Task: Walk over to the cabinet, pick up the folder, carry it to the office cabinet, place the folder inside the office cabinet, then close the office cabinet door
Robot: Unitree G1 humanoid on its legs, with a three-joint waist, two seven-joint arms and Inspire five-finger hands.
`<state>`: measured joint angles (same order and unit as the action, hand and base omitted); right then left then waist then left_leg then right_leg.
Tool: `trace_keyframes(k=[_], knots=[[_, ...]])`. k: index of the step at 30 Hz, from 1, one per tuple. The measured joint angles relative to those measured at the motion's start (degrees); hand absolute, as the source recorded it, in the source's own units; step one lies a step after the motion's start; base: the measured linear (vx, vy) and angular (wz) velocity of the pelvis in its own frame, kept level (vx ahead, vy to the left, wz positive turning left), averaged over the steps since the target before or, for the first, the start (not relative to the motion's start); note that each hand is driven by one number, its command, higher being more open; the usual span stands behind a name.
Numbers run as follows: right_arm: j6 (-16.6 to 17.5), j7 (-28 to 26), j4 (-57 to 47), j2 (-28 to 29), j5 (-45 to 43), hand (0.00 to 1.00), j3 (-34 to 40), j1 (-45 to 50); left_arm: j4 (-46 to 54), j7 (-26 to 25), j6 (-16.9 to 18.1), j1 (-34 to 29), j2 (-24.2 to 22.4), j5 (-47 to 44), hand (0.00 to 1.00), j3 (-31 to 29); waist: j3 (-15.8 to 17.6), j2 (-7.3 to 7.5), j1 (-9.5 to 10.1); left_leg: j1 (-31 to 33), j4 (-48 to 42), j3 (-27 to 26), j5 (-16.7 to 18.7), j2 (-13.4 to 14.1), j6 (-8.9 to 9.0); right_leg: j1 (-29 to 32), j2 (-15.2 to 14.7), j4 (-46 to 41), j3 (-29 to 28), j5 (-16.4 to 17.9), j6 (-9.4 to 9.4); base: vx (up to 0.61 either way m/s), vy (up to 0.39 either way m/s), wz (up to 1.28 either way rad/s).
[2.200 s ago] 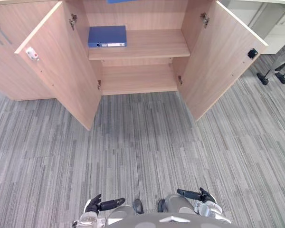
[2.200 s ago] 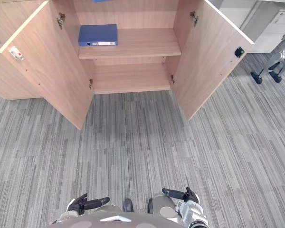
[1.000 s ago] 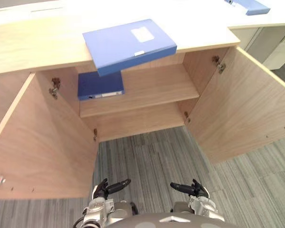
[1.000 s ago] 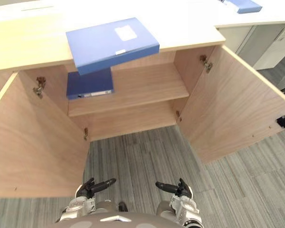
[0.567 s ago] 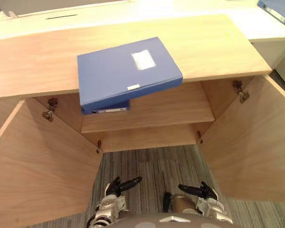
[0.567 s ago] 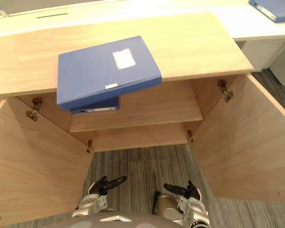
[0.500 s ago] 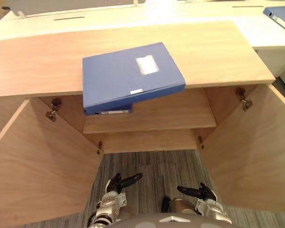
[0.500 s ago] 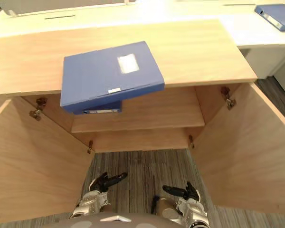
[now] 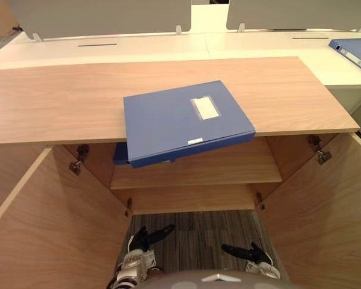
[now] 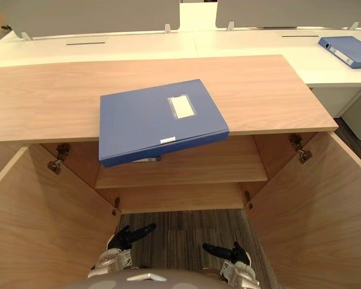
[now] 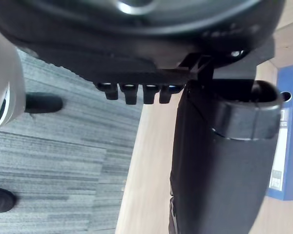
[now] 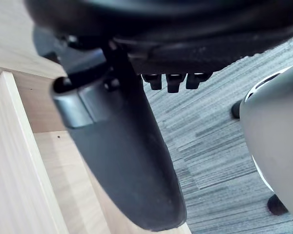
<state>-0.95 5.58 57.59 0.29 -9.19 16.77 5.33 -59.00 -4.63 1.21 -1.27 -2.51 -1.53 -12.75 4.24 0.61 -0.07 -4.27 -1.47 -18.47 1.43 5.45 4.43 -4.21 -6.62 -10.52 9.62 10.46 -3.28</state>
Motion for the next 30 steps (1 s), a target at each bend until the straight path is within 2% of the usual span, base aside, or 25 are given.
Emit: trace_keyframes(k=[6, 10, 13, 19, 22, 30], knots=[[0.35, 0.20, 2.20, -0.80, 0.02, 1.00, -0.10, -0.70, -0.38, -0.14, 0.01, -0.23, 1.69, 0.00, 1.00, 5.13, -0.04, -0.08, -0.02, -1.95, 4.95, 1.43, -2.83, -0.24, -0.20, -0.83, 1.44, 1.97, -0.26, -1.67, 0.76, -0.04, 0.002, 0.04], [0.72, 1.14, 2.29, -1.10, 0.02, 1.00, -0.51, -0.74, 1.75, -0.93, 0.08, -1.12, 2.16, -0.03, 1.00, 5.77, 0.03, 0.00, -0.08, -2.54, 6.48, 2.35, -3.90, -0.82, -0.79, -0.94, 1.28, 2.25, -0.34, -2.03, 0.63, -0.08, 0.015, 0.05], [1.23, 1.30, 2.21, -1.49, 0.00, 1.00, -0.58, -0.57, 8.25, -2.33, 0.04, -4.32, 3.26, -0.05, 1.00, 5.82, 0.19, 0.09, -0.22, -2.36, 6.52, 3.69, -4.24, -1.56, -1.30, -1.01, 0.73, 2.36, -0.37, -2.22, 0.50, -0.10, 0.034, 0.12], [1.59, 1.32, 1.50, -2.53, 0.00, 1.00, -2.83, 0.17, 30.84, -4.83, 0.69, -11.85, 7.12, -0.09, 1.00, 5.41, 1.22, -0.23, 0.08, -1.92, 6.85, 5.29, -5.07, -2.29, -1.93, -1.03, 0.18, 2.44, -0.29, -2.33, 0.19, -0.10, 0.024, 0.11], [1.71, 1.32, -0.67, -2.40, 0.01, 1.00, -2.86, 1.73, 41.79, -6.67, 2.04, -14.47, 7.12, 0.00, 1.00, 5.24, 1.30, -0.42, 1.05, -2.17, 6.86, 6.36, -5.16, -2.56, -2.05, -2.04, -0.02, 2.93, 0.48, -2.33, 0.02, -0.02, 0.011, 0.14], [1.81, 1.16, -1.79, -2.26, 0.07, 1.00, -5.17, 2.45, 54.20, -7.99, 3.85, -16.50, 7.15, 0.61, 1.00, 6.94, 1.28, -0.28, 1.92, -3.30, 6.85, 7.40, -5.00, -2.67, -1.82, -4.57, 0.05, 4.13, 1.40, -2.36, -0.11, 0.01, -0.008, 0.07]])
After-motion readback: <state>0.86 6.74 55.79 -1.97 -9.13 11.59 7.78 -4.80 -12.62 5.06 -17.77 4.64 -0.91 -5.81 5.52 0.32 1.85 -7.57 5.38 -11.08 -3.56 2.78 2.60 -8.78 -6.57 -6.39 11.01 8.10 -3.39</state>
